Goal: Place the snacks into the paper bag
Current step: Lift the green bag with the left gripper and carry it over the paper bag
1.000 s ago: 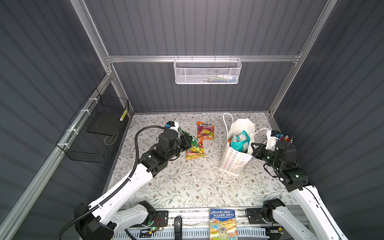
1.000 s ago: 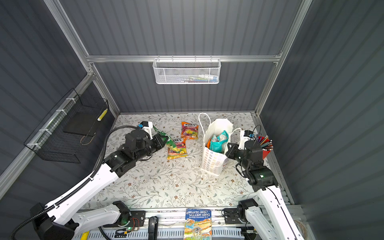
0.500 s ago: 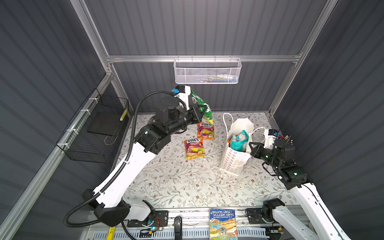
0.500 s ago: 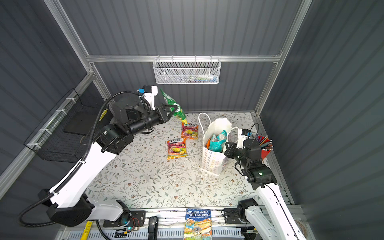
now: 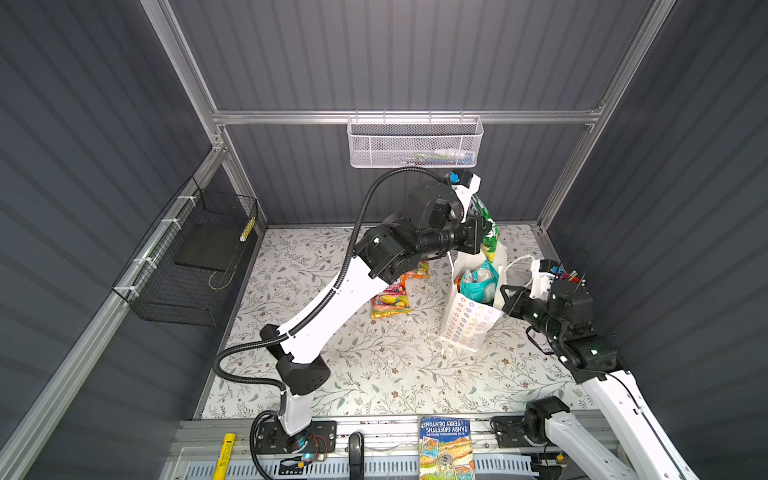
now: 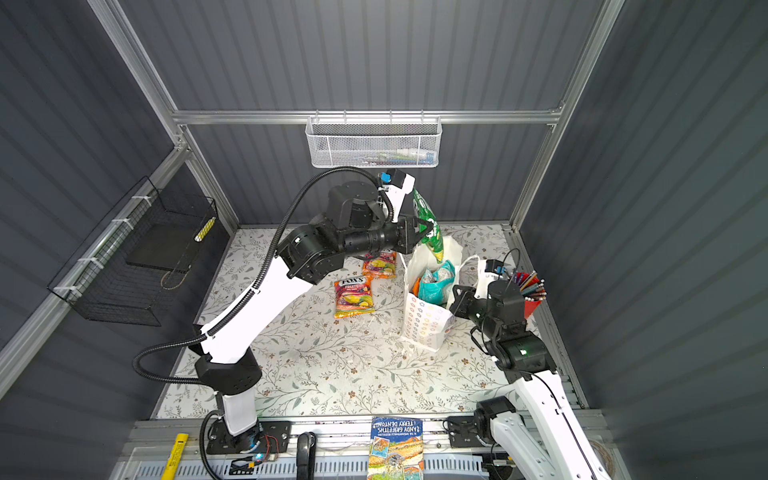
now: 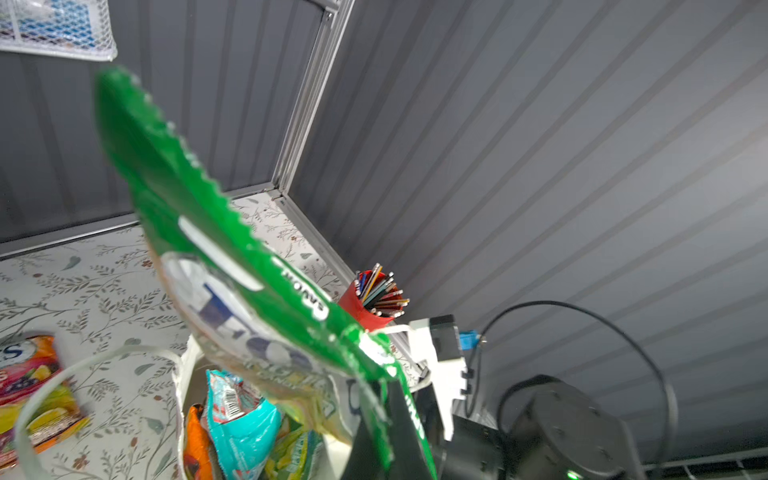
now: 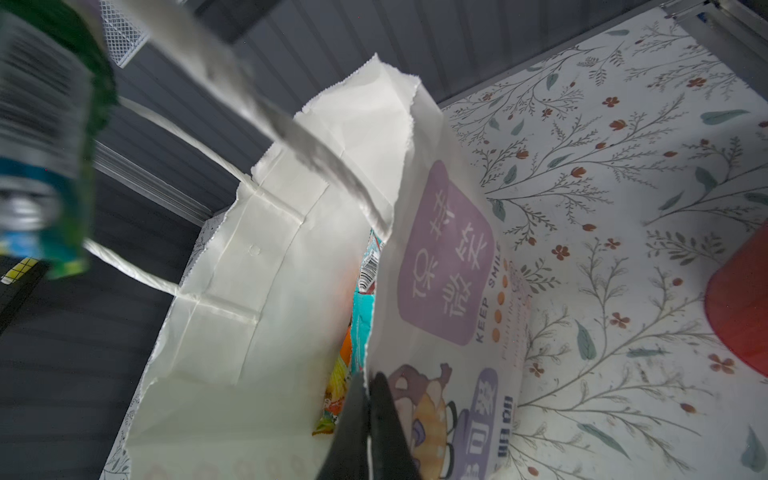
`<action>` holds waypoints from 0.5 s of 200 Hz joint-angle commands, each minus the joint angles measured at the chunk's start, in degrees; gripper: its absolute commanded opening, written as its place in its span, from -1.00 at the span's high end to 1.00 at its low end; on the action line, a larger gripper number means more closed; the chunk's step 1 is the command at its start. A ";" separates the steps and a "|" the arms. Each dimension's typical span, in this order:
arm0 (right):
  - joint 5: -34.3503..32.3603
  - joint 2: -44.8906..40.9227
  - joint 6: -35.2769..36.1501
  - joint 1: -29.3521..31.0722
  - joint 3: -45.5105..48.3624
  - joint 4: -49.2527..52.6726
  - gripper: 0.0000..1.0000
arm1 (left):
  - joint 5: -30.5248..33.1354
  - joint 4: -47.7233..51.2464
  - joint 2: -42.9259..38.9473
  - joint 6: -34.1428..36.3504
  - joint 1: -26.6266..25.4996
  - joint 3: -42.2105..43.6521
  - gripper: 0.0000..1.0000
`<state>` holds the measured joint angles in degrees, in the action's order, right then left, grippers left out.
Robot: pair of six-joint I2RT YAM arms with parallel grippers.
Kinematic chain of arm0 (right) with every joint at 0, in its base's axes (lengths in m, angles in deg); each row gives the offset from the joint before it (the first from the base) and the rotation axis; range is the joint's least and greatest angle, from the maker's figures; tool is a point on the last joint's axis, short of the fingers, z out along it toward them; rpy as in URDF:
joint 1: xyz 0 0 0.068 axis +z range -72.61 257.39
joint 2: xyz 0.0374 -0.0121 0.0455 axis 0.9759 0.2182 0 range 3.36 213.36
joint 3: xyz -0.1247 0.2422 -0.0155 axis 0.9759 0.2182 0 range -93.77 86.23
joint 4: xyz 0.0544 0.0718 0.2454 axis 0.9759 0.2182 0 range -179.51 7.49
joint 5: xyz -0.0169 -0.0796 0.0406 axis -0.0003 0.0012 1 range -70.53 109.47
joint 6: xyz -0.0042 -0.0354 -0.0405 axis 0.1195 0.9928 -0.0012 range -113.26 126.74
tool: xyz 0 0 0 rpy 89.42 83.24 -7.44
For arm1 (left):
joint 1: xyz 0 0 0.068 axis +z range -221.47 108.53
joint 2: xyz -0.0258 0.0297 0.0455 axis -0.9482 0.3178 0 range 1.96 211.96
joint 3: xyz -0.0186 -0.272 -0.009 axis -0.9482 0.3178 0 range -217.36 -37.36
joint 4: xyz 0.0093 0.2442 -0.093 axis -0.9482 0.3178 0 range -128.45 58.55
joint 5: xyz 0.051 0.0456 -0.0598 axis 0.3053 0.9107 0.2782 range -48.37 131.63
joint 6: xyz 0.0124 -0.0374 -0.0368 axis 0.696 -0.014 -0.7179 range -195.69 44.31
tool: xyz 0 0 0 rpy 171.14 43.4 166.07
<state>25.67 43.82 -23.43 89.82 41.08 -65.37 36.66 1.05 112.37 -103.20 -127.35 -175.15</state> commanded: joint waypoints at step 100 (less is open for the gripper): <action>-1.29 -1.09 0.81 0.41 -0.47 0.62 1.00 | -4.28 6.57 8.32 9.27 -2.32 -0.01 1.00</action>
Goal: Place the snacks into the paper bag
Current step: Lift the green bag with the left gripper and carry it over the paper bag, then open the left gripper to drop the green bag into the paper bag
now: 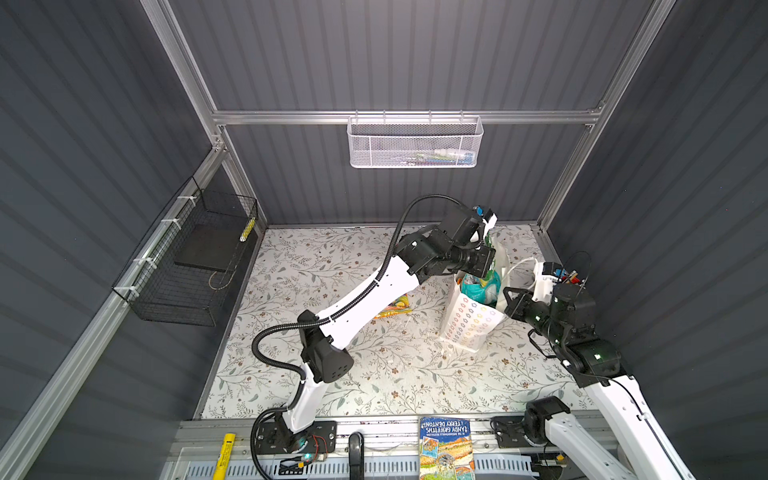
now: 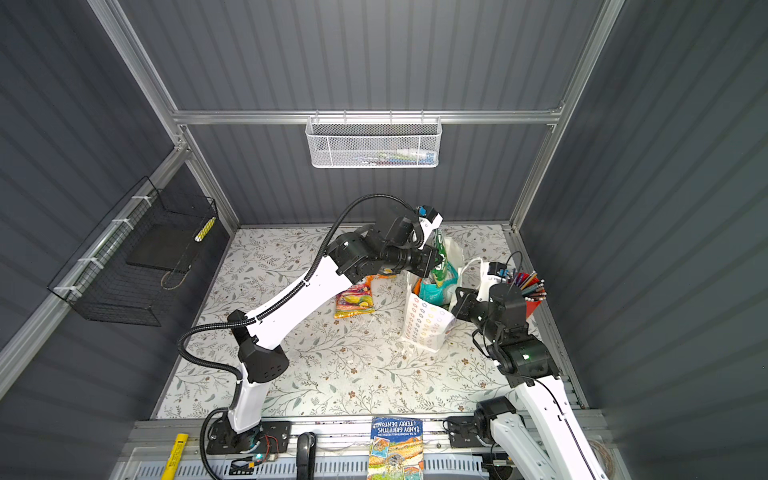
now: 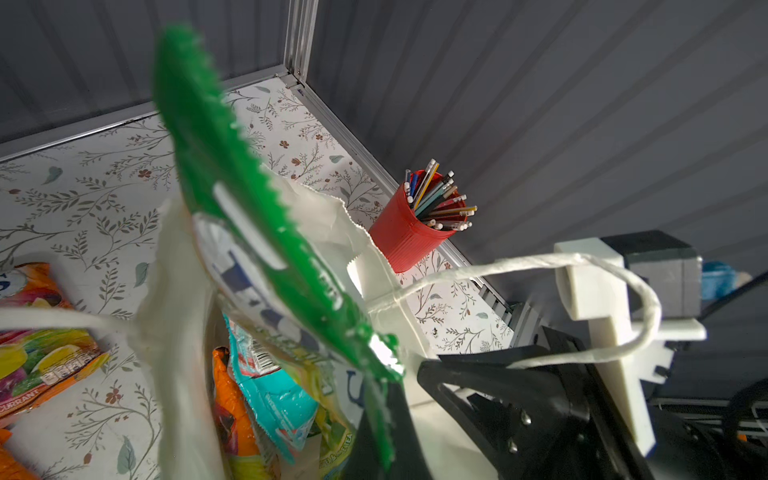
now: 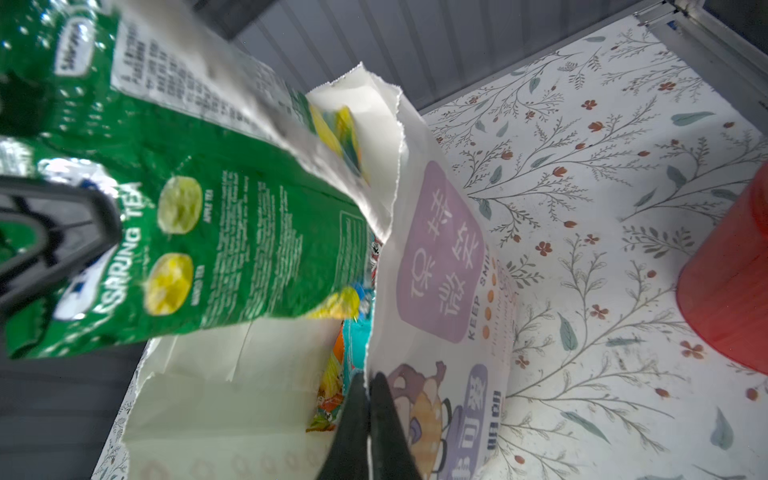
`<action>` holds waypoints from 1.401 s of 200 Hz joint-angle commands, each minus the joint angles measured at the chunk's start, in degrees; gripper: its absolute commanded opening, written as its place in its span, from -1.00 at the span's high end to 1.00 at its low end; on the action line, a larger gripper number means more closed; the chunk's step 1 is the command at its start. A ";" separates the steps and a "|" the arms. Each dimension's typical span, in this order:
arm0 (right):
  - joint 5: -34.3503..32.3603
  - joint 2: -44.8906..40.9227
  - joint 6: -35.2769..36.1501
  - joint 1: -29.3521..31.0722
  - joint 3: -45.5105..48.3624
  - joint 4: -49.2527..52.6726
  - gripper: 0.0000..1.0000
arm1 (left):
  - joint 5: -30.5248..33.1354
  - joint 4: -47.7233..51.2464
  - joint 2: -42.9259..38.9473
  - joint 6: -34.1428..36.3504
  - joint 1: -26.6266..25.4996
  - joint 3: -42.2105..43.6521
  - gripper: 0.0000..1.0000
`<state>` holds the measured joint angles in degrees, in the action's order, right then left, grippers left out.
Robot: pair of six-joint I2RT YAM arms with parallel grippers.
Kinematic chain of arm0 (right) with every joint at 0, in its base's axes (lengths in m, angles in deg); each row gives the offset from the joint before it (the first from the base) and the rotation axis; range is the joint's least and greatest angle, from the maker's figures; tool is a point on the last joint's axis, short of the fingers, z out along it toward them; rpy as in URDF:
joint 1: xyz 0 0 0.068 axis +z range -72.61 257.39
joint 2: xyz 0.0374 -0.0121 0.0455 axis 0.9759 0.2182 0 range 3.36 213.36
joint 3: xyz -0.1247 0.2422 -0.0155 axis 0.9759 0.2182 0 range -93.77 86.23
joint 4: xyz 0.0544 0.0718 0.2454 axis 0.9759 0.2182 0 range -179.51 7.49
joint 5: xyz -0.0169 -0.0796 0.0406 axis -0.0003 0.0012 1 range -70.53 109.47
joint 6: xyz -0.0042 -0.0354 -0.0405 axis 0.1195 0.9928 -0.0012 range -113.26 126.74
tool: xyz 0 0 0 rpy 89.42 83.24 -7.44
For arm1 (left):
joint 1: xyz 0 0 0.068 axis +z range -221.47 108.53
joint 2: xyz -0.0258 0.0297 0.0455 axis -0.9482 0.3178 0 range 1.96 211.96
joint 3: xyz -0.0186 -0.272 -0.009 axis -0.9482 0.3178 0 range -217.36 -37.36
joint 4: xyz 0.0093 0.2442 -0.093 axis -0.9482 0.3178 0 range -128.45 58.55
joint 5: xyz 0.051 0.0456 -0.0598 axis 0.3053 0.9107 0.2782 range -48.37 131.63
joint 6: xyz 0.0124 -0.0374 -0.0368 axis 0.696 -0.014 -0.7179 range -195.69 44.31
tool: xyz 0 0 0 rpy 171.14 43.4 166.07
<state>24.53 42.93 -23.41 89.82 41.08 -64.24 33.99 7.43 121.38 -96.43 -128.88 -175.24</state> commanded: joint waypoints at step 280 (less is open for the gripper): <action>-0.03 0.25 0.90 0.41 -0.65 -0.49 1.00 | 1.02 12.55 1.50 1.16 5.66 -1.29 0.59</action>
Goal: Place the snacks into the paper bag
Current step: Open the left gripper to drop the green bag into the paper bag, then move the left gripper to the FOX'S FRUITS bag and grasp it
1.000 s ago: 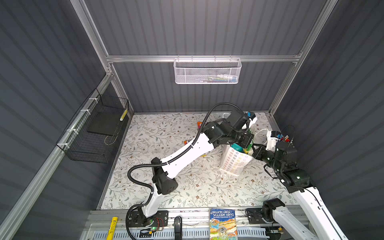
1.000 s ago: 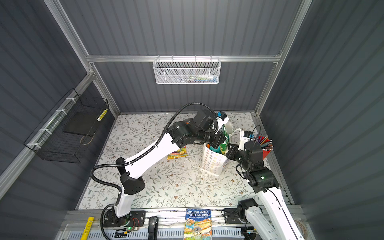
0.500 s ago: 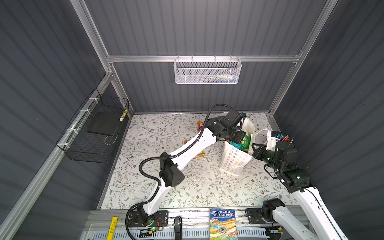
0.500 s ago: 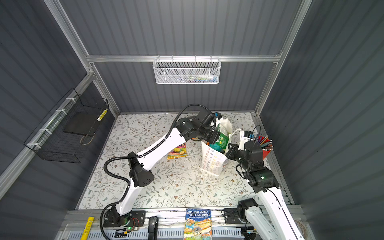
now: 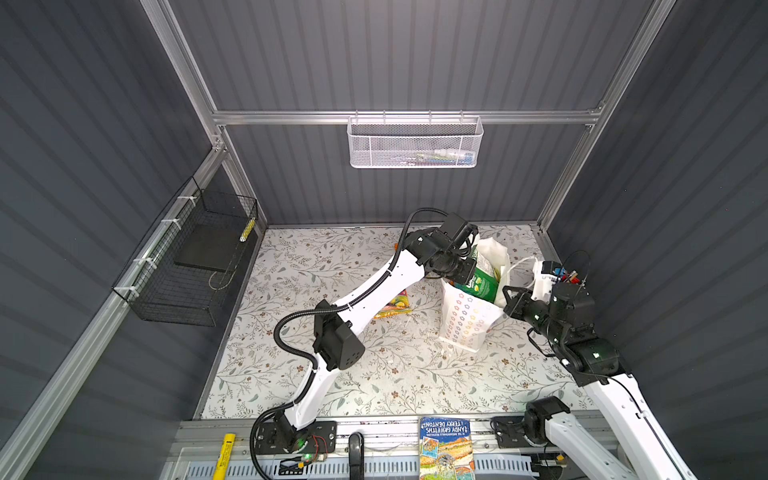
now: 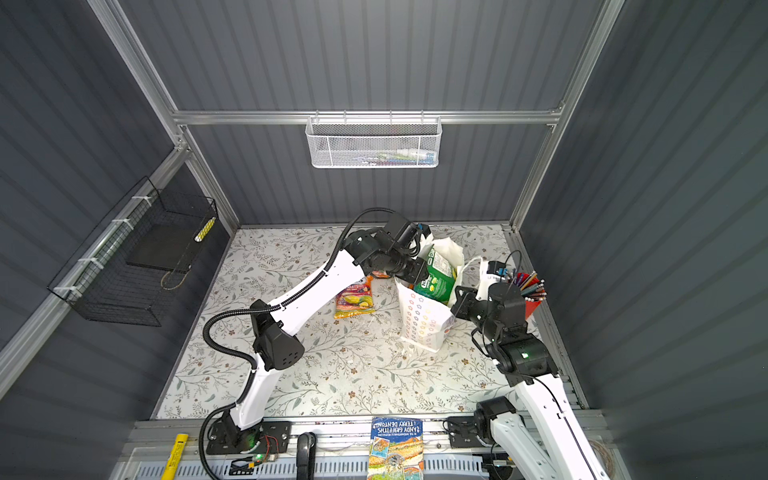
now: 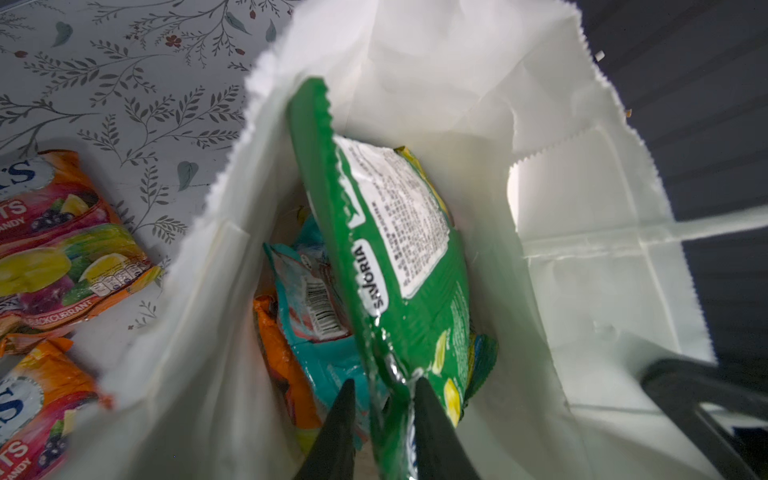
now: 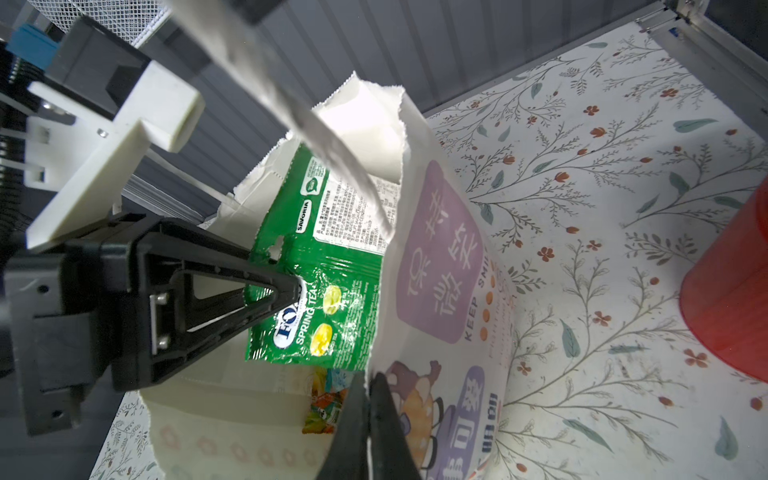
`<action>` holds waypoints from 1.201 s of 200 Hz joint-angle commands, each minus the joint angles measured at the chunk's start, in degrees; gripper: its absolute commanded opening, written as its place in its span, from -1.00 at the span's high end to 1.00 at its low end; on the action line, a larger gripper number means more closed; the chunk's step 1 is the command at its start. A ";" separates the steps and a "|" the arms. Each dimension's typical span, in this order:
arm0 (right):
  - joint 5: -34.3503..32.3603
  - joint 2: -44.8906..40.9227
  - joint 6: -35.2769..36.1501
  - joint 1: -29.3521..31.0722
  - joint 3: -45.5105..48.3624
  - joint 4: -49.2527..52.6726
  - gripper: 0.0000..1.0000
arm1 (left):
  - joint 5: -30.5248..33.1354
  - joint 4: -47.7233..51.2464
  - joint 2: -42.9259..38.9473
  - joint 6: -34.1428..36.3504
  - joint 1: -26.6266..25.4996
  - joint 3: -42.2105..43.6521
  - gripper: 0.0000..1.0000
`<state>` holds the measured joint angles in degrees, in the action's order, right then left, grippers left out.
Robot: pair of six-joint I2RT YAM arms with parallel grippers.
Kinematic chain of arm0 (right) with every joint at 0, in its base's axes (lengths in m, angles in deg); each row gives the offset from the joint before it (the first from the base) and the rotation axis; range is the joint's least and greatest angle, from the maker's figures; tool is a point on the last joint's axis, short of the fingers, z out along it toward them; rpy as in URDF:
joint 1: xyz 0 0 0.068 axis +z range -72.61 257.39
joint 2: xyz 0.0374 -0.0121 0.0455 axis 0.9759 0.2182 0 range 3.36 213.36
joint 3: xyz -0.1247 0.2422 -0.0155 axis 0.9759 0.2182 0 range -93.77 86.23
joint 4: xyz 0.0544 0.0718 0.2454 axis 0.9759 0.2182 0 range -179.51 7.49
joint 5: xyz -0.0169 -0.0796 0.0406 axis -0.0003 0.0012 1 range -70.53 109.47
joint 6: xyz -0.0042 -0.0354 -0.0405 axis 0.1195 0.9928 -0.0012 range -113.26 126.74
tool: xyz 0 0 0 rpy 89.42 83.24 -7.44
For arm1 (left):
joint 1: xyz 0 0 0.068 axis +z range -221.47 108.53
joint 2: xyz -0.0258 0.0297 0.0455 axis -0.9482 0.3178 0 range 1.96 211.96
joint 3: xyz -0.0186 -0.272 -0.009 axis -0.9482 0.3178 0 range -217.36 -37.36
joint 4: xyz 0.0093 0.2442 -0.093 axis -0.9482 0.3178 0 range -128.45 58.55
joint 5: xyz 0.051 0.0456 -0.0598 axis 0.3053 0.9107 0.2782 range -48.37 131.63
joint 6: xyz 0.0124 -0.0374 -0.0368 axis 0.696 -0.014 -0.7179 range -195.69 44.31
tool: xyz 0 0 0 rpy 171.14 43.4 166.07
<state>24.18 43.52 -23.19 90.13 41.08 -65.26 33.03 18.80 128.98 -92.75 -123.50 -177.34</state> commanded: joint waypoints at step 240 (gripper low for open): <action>1.18 0.09 0.67 0.30 -0.56 0.25 1.00 | 11.55 -27.32 -49.76 -12.91 15.12 77.07 -0.99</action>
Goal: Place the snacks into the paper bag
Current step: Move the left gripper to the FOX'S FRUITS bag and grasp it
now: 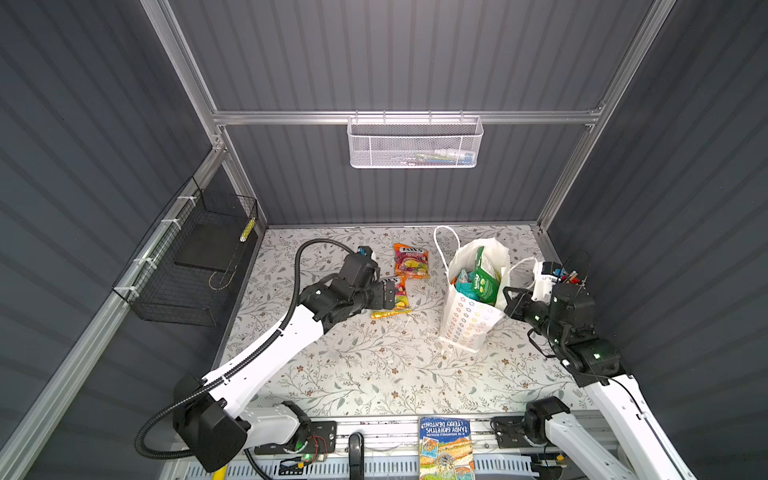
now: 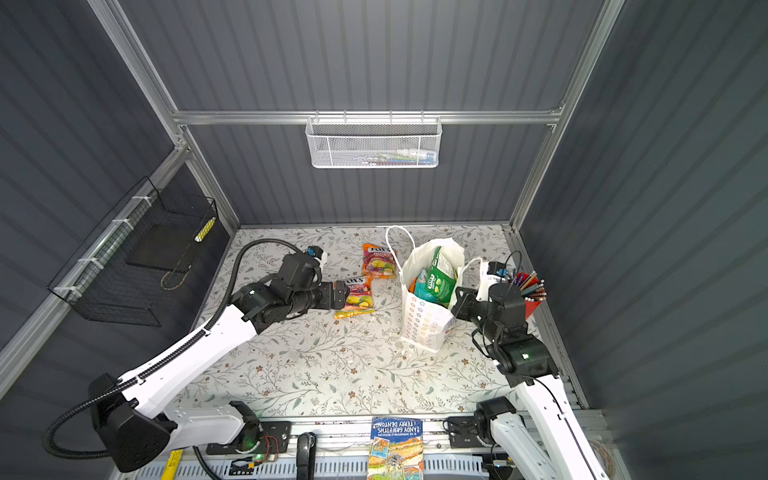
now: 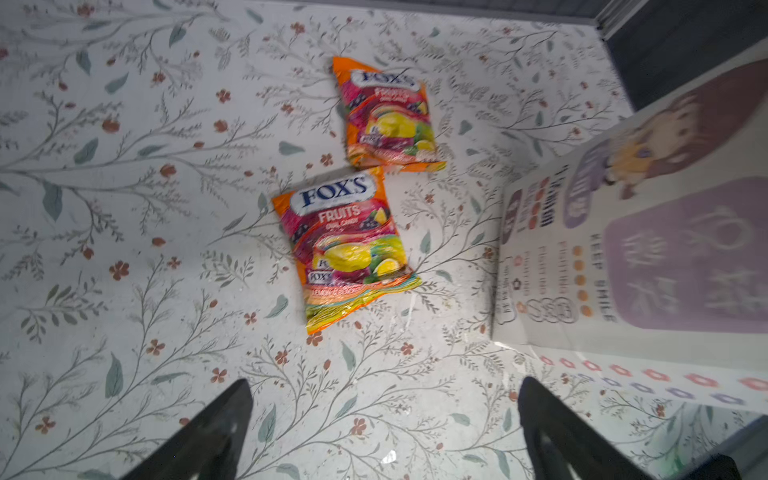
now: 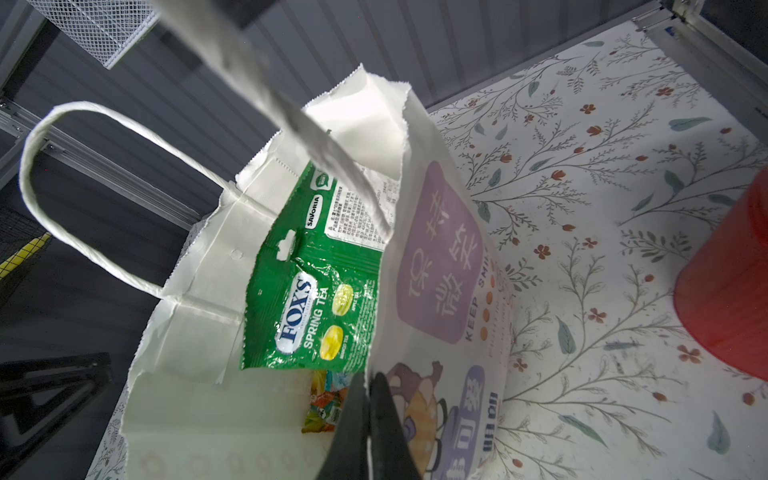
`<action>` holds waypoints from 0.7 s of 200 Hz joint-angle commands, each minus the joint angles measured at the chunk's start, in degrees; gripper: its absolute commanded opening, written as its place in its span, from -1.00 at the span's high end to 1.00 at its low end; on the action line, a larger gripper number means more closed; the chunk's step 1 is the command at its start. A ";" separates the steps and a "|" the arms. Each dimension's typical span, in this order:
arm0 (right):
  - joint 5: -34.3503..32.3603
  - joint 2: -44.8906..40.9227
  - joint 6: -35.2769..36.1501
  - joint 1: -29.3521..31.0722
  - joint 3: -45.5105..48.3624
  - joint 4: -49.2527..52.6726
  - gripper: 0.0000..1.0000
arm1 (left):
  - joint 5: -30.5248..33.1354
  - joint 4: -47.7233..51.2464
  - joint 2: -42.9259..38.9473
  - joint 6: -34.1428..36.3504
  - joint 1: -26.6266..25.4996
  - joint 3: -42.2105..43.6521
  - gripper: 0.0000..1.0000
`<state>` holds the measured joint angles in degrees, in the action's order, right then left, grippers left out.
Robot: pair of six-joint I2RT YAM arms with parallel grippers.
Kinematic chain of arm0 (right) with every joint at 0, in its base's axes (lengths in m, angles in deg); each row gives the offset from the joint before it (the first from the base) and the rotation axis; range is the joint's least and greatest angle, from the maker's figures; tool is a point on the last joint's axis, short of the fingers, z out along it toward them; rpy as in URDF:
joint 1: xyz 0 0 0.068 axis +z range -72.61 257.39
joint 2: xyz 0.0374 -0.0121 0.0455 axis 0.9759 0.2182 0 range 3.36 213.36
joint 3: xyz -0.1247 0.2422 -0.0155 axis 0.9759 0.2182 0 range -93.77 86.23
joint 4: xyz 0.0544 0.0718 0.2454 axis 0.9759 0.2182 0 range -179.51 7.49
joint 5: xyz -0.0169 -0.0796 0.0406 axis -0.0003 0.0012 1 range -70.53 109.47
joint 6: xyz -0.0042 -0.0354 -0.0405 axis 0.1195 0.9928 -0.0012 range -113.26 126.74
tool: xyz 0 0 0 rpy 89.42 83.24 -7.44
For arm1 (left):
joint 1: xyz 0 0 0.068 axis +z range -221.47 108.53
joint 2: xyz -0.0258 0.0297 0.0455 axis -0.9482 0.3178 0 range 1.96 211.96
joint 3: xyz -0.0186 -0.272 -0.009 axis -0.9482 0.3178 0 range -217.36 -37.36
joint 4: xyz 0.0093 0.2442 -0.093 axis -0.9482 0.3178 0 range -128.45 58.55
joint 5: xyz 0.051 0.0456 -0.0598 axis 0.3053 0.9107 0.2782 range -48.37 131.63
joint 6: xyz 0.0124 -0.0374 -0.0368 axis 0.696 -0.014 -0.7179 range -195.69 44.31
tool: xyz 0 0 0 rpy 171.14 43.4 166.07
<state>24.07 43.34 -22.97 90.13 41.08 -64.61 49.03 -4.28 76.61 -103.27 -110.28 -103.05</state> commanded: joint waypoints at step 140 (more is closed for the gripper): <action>1.77 1.41 0.71 0.37 -0.38 -0.92 1.00 | -17.56 -11.32 27.38 -1.52 11.91 0.16 -0.29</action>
<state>24.64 44.50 -22.95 90.13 41.08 -65.61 34.45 -14.38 102.27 -105.06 -98.82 -100.36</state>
